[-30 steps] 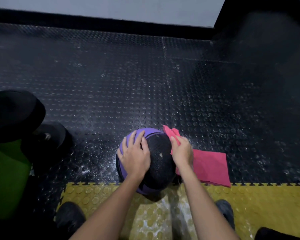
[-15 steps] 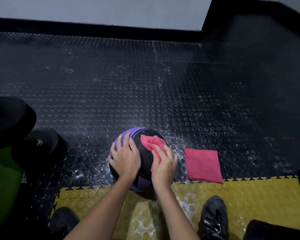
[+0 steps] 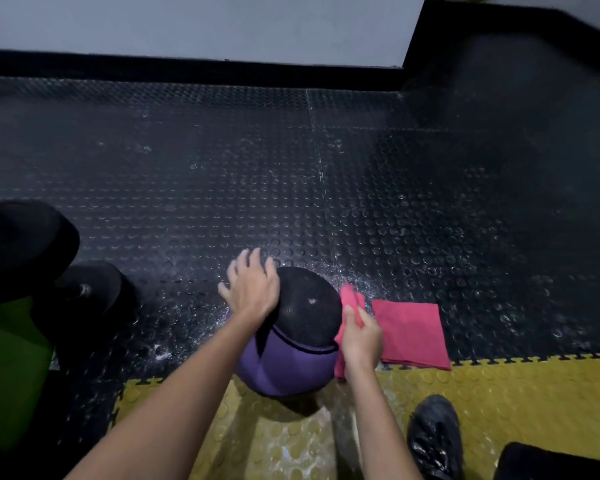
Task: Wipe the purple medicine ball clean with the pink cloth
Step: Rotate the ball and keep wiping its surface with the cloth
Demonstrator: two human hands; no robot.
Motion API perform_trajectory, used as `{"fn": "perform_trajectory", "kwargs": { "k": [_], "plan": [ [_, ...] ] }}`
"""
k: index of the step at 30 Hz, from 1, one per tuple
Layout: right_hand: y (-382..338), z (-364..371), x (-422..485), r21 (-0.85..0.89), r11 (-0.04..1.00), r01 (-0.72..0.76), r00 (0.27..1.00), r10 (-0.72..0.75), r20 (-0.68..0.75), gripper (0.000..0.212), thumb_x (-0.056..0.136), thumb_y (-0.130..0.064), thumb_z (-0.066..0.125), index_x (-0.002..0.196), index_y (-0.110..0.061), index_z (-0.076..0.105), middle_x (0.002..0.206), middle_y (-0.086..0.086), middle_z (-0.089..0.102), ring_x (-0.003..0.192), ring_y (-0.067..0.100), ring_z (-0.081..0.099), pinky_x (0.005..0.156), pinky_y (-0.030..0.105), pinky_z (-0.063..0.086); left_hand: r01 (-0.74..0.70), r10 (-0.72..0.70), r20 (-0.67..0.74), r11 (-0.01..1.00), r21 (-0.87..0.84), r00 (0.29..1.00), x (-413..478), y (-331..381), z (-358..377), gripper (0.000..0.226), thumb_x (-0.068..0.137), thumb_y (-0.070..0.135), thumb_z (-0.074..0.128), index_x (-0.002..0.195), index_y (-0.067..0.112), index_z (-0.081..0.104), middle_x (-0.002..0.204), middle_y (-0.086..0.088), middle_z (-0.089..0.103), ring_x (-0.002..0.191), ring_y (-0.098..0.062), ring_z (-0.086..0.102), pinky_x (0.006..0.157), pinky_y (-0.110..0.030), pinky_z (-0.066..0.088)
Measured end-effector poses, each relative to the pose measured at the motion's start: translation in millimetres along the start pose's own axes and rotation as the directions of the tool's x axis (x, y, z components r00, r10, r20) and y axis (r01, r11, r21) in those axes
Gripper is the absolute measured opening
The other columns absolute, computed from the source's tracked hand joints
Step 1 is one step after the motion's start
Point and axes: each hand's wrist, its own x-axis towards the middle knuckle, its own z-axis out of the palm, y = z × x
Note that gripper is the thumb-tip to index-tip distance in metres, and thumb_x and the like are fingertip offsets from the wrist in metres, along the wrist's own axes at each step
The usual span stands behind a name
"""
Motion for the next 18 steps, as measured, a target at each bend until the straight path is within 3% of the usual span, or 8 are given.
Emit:
{"fn": "perform_trajectory", "kwargs": {
  "k": [2, 4, 7, 9, 11, 13, 15, 18],
  "plan": [
    [-11, 1, -11, -0.194, 0.975, 0.109, 0.994, -0.111, -0.001, 0.029, 0.090, -0.035, 0.050, 0.112, -0.024, 0.065, 0.115, -0.005, 0.061, 0.098, 0.025, 0.058, 0.081, 0.028, 0.043, 0.009, -0.012, 0.055, 0.999, 0.050, 0.998, -7, -4, 15, 0.046, 0.098, 0.040, 0.028, 0.138, 0.024, 0.043, 0.149, -0.001, 0.037, 0.137, -0.024, 0.032, 0.111, -0.052, 0.023],
    [-22, 6, -33, -0.329, 0.864, 0.382, 0.921, -0.384, 0.060, 0.028, 0.089, -0.040, 0.050, 0.112, -0.032, 0.064, 0.119, -0.016, 0.058, 0.092, 0.015, 0.048, 0.077, 0.023, 0.039, 0.064, -0.065, 0.031, 0.997, 0.037, 0.997, -10, -11, 18, 0.045, 0.097, 0.038, 0.029, 0.135, 0.024, 0.047, 0.145, -0.001, 0.044, 0.133, -0.025, 0.038, 0.109, -0.049, 0.028],
    [-16, 13, -48, -0.237, 0.726, 0.646, 0.760, -0.640, 0.111, 0.030, 0.086, -0.042, 0.048, 0.108, -0.035, 0.066, 0.116, -0.016, 0.061, 0.083, 0.013, 0.045, 0.072, 0.013, 0.033, 0.075, -0.076, -0.006, 0.996, -0.052, 0.997, -11, -29, 8, 0.043, 0.099, 0.036, 0.030, 0.137, 0.024, 0.047, 0.145, 0.001, 0.044, 0.132, -0.024, 0.040, 0.108, -0.046, 0.031],
    [-4, 15, -36, -0.156, 0.837, 0.524, 0.848, -0.529, 0.011, 0.025, 0.087, -0.032, 0.055, 0.106, -0.025, 0.069, 0.111, -0.005, 0.064, 0.087, 0.022, 0.054, 0.072, 0.013, 0.034, 0.081, -0.084, -0.023, 0.989, -0.121, 0.996, -15, -39, 4, 0.042, 0.099, 0.036, 0.031, 0.137, 0.023, 0.047, 0.145, 0.002, 0.045, 0.132, -0.022, 0.040, 0.107, -0.044, 0.033],
    [7, 11, -19, -0.036, 0.967, 0.251, 0.967, -0.252, -0.035, 0.024, 0.089, -0.022, 0.056, 0.109, -0.013, 0.067, 0.112, 0.005, 0.064, 0.097, 0.028, 0.057, 0.077, 0.022, 0.036, 0.082, -0.091, -0.061, 0.986, -0.143, 0.994, -25, -44, 7, 0.042, 0.099, 0.036, 0.031, 0.136, 0.023, 0.048, 0.143, 0.002, 0.046, 0.132, -0.022, 0.041, 0.107, -0.045, 0.033],
    [9, 7, -12, -0.023, 0.996, 0.090, 0.995, -0.091, -0.048, 0.026, 0.090, -0.023, 0.054, 0.110, -0.011, 0.067, 0.112, 0.008, 0.064, 0.101, 0.027, 0.058, 0.080, 0.027, 0.039, 0.087, -0.100, -0.100, 0.988, -0.124, 0.990, -35, -41, 13, 0.043, 0.099, 0.037, 0.030, 0.137, 0.024, 0.046, 0.144, 0.003, 0.045, 0.134, -0.021, 0.038, 0.108, -0.045, 0.031],
    [-2, 9, -26, -0.149, 0.976, 0.156, 0.980, -0.171, -0.099, 0.023, 0.088, -0.027, 0.057, 0.107, -0.020, 0.069, 0.115, 0.000, 0.064, 0.096, 0.025, 0.056, 0.078, 0.031, 0.042, 0.105, -0.116, -0.106, 0.989, -0.106, 0.988, -40, -33, 19, 0.045, 0.099, 0.037, 0.029, 0.140, 0.024, 0.041, 0.148, 0.004, 0.039, 0.138, -0.020, 0.030, 0.113, -0.045, 0.024],
    [-10, 17, -71, -0.277, 0.843, 0.461, 0.865, -0.497, -0.071, 0.024, 0.087, -0.034, 0.055, 0.108, -0.035, 0.067, 0.117, -0.015, 0.061, 0.083, 0.015, 0.045, 0.068, 0.025, 0.047, 0.128, -0.136, -0.080, 0.987, -0.101, 0.987, -39, -24, 21, 0.046, 0.100, 0.038, 0.029, 0.142, 0.023, 0.038, 0.151, 0.005, 0.033, 0.142, -0.019, 0.023, 0.115, -0.045, 0.017]
  ]
}}
